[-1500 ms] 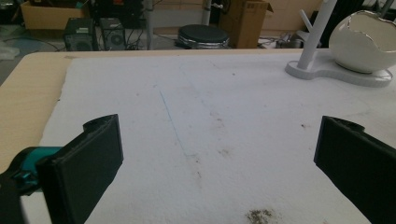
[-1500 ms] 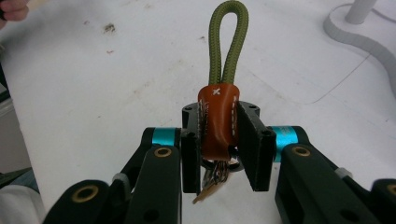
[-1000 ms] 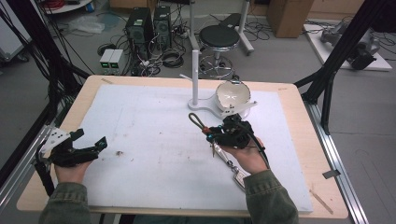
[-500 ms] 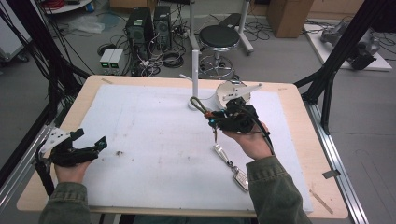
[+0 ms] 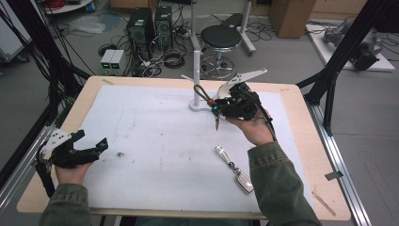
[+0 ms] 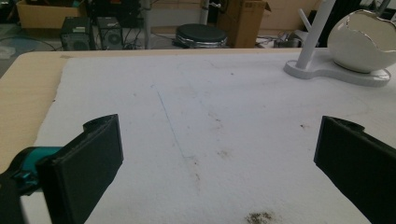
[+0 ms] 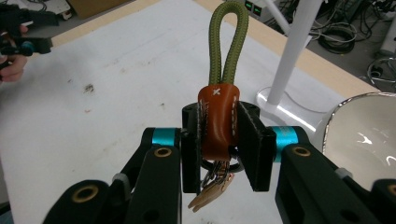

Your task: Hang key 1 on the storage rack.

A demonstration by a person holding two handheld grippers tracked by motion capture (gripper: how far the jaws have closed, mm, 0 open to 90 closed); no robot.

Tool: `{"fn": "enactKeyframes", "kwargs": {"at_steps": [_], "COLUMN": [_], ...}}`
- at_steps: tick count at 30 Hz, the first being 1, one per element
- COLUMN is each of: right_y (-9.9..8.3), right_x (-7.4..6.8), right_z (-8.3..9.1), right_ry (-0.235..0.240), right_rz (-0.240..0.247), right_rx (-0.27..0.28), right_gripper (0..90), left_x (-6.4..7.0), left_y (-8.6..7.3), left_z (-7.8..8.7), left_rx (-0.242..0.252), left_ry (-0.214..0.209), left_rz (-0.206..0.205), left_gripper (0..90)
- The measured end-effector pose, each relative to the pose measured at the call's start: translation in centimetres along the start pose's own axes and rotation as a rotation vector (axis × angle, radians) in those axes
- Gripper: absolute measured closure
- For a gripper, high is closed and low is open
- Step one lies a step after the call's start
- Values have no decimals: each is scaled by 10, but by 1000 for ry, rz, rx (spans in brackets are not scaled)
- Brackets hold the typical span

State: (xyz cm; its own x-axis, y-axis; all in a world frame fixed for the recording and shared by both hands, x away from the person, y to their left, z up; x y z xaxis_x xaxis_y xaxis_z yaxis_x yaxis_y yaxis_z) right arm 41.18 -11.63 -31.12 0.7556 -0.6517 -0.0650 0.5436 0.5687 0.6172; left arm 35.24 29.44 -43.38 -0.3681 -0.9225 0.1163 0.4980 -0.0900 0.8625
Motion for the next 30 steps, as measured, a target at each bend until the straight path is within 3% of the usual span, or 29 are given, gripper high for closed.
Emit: {"fn": "enactKeyframes", "kwargs": {"at_steps": [15, 30], "right_y": [23, 34], "right_x": [22, 39], "right_z": [-1, -15], "right_ry": [-19, -47], "right_rz": [-27, -45], "right_rx": [11, 18], "right_gripper": [714, 713], "left_x": [0, -1], "left_y": [-1, -2], "left_z": [0, 0], "left_rx": [-6, -9], "left_ry": [1, 1], "left_rz": [-4, -4], "left_gripper": [17, 17]}}
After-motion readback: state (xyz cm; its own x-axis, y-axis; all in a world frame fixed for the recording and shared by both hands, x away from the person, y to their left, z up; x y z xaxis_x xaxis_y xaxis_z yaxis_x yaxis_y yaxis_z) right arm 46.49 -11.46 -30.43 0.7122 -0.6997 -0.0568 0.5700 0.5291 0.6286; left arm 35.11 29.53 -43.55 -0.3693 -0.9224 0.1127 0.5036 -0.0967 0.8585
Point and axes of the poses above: each handheld gripper's, and its own axes: z roughly backward along the jaws, y roughly out of its top, x roughly to its right, the point moved 8 cm from there along -z, roughly forward along the jaws, and after that the axes turned 14 degrees about -x, right-handed, at the moved point
